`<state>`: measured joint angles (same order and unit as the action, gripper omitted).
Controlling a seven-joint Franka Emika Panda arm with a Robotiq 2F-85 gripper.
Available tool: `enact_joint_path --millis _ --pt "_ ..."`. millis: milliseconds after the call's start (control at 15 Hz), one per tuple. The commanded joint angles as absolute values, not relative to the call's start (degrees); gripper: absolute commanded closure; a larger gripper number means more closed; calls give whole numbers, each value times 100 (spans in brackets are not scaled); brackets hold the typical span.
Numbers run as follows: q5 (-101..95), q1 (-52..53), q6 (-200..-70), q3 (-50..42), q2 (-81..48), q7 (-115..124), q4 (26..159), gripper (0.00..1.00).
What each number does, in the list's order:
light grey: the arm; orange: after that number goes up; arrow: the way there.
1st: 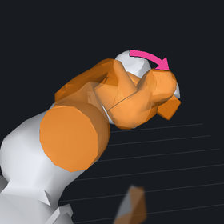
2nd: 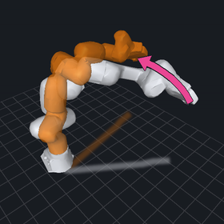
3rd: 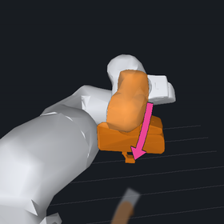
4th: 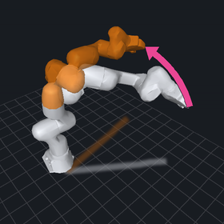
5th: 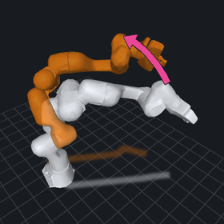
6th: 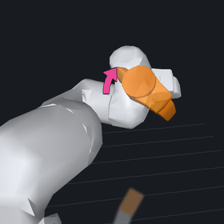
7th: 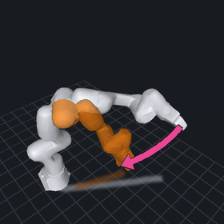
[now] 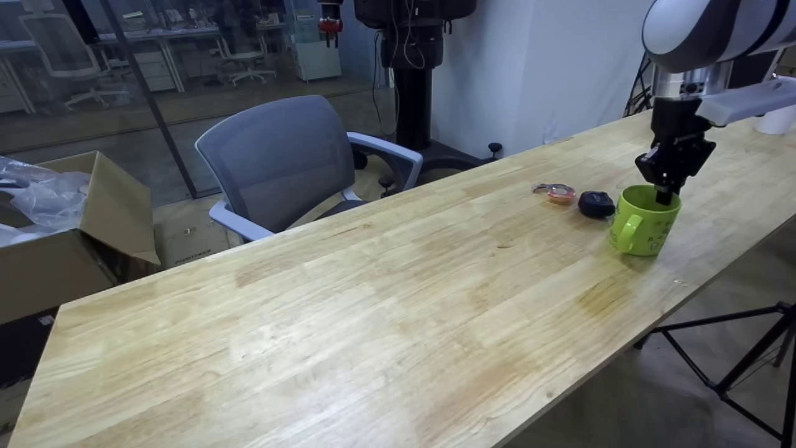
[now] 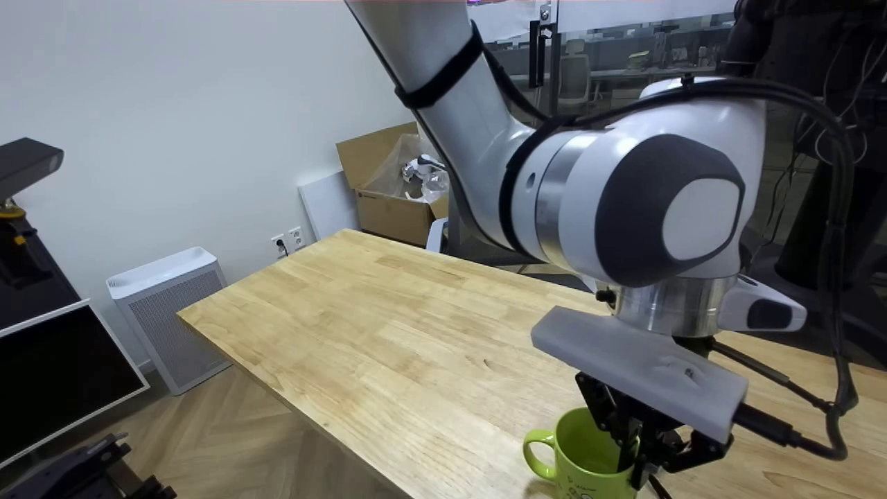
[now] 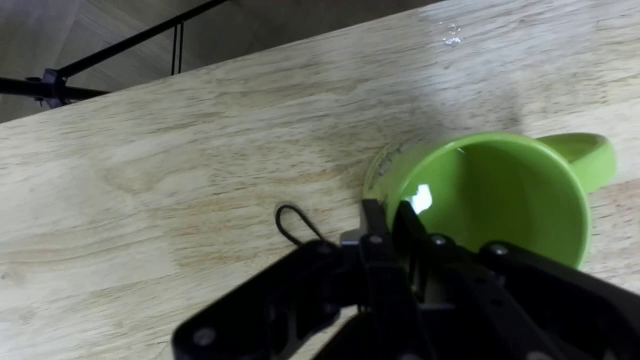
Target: Move the mug to the left side of the table
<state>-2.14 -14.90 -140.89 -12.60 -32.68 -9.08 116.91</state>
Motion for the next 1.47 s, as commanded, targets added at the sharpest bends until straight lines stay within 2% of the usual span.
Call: enact_joint_path --millis 0,667,1400 --pt "-277 -1418 -13618 -1218 -3078 -654 11354 98" --pt "-125 -1209 -12789 -880 -2640 -661 10476 98" --pt "-187 -437 -12690 -248 -2808 -628 10413 98"
